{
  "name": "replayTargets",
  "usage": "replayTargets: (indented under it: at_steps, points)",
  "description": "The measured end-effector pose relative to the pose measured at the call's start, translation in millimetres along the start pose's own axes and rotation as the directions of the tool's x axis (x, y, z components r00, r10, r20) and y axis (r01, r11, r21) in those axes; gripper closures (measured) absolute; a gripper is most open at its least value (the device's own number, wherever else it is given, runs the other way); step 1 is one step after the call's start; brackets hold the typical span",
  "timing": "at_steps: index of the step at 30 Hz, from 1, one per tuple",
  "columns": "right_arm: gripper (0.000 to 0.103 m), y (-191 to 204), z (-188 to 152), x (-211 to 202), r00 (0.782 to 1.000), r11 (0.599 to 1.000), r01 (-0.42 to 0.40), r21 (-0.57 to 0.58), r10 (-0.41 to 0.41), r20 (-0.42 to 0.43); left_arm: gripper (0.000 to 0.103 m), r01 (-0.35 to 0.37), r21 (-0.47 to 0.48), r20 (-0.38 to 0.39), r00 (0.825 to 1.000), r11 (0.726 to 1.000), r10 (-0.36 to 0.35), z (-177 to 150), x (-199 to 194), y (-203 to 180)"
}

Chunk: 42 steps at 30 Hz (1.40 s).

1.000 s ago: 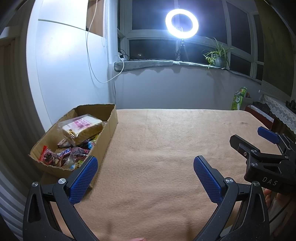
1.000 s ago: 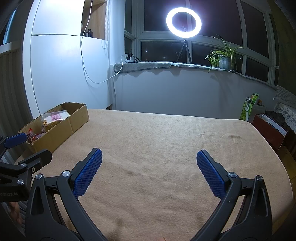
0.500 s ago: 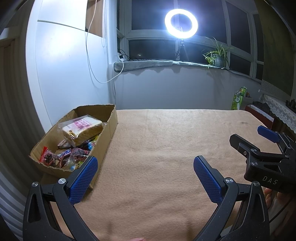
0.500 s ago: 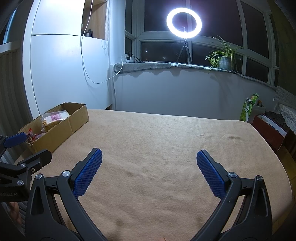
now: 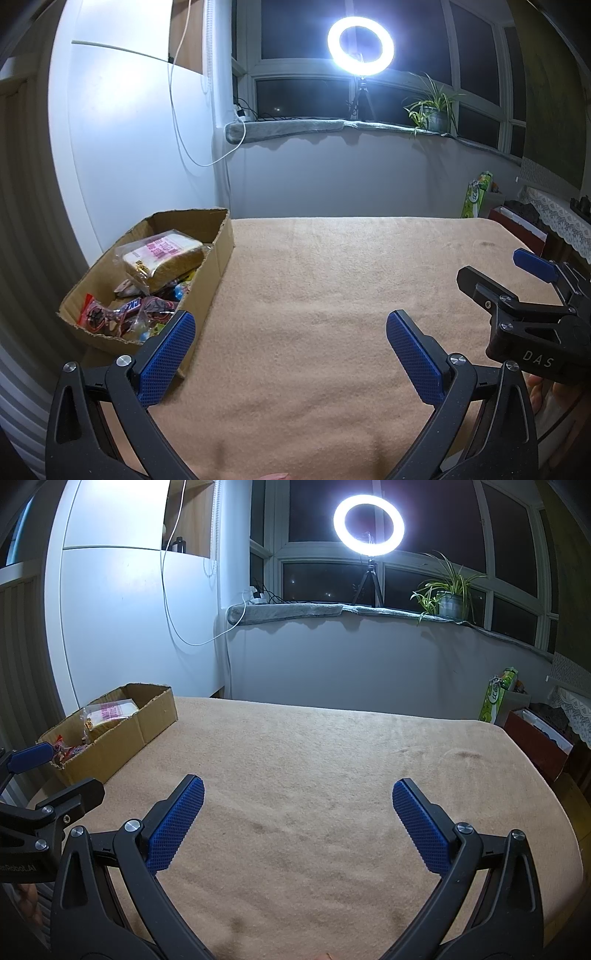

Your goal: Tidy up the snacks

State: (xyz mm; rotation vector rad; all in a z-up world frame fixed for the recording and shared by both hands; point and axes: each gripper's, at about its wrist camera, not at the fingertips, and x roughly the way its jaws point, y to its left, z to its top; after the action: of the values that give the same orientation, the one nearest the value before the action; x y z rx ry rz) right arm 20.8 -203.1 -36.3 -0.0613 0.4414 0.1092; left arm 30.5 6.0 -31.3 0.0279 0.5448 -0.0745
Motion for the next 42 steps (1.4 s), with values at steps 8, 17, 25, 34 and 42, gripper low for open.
replayTargets:
  at_steps: [8,17,25,34,42]
  points:
    - [0.000,-3.6,0.2,1.7,1.000,1.000,0.001,0.000,-0.001,-0.003,0.000,0.004,0.003,-0.003,1.000,1.000,-0.004,1.1,2.0,0.3]
    - [0.000,-6.6,0.7,3.7,1.000,1.000,-0.002,-0.004,0.002,-0.008,0.000,0.006,0.002,-0.006,1.000,1.000,-0.006,1.0,3.4,1.3]
    - [0.000,-7.3,0.4,4.0,1.000,1.000,-0.003,-0.005,0.003,-0.008,0.000,0.004,0.001,-0.007,1.000,1.000,-0.004,-0.1,5.6,4.8]
    - [0.000,-7.9,-5.0,4.6,1.000,1.000,-0.002,-0.007,0.002,-0.017,0.000,0.010,-0.002,-0.010,1.000,1.000,-0.011,-1.4,8.3,8.1]
    - [0.000,-8.1,-4.9,5.4,1.000,1.000,-0.004,-0.007,0.004,-0.018,0.000,0.039,-0.019,-0.011,0.999,0.999,-0.039,-2.6,9.4,11.4]
